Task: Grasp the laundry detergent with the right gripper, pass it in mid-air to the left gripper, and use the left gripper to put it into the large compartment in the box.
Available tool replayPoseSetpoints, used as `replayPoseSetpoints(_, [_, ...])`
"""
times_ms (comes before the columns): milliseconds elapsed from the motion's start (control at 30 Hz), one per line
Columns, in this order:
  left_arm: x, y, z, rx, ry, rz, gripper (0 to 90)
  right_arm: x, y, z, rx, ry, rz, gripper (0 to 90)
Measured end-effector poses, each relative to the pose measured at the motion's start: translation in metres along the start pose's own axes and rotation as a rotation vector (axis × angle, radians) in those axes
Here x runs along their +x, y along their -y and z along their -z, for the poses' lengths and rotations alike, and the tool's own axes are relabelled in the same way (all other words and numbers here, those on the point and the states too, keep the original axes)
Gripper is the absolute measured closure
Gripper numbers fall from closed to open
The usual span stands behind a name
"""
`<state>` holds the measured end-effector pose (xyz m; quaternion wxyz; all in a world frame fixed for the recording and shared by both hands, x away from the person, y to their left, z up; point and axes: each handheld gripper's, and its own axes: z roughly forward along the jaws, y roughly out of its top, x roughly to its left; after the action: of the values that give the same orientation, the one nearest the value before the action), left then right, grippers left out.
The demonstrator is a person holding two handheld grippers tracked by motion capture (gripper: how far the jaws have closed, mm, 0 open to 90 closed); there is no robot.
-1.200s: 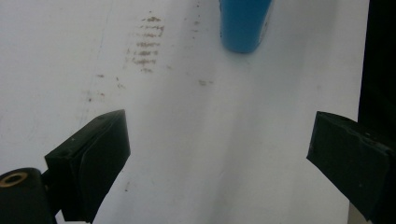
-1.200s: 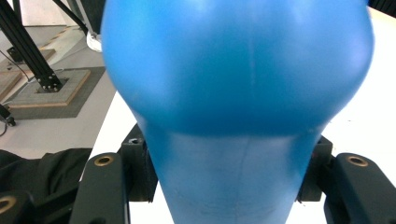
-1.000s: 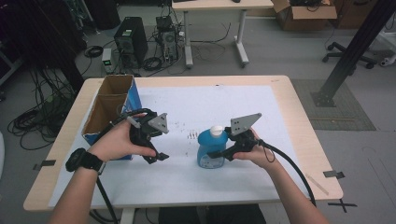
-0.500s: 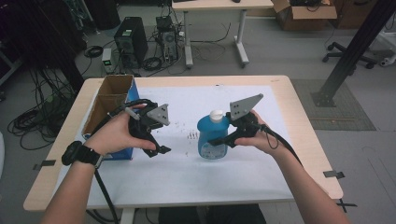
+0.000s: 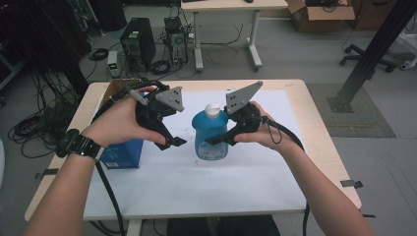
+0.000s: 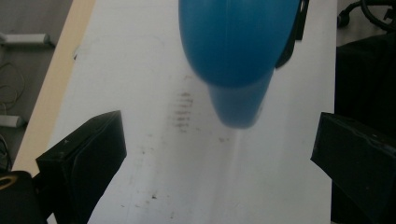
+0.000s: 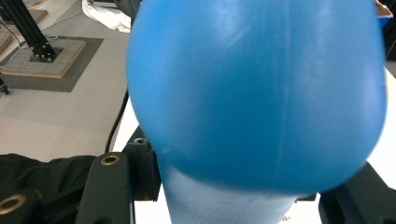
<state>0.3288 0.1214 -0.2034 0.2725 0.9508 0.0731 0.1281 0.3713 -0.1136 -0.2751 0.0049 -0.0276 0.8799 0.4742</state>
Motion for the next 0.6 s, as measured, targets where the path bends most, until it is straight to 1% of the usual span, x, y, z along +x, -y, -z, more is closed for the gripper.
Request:
replayPoseSetpoints(33, [0.001,-0.007,0.005,0.005,-0.004,-0.008,3.4,0.000,-0.004,-0.003,-0.002,-0.006,0.001,42.4])
replayPoseSetpoints(67, [0.001,-0.007,0.005,0.005,-0.004,-0.008,3.4,0.000,-0.004,-0.003,-0.002,-0.006,0.001,42.4])
replayPoseSetpoints(100, [0.003,-0.013,0.009,0.010,-0.003,-0.008,3.4,0.000,-0.008,-0.006,0.001,-0.013,0.007,42.4])
replayPoseSetpoints(267, [0.005,-0.024,0.012,0.027,0.004,-0.013,3.4,0.000,-0.013,-0.012,0.004,-0.024,0.010,42.4])
replayPoseSetpoints(367, [0.005,-0.031,0.012,0.044,0.020,-0.015,3.4,0.001,-0.017,-0.016,0.004,-0.030,0.013,42.4])
replayPoseSetpoints(467, [0.004,-0.039,0.007,0.068,0.034,-0.019,3.4,0.001,-0.019,-0.018,0.006,-0.028,0.020,42.4])
replayPoseSetpoints(600, [0.004,-0.044,0.004,0.080,0.045,-0.029,3.4,0.001,-0.021,-0.019,0.005,-0.033,0.021,42.4])
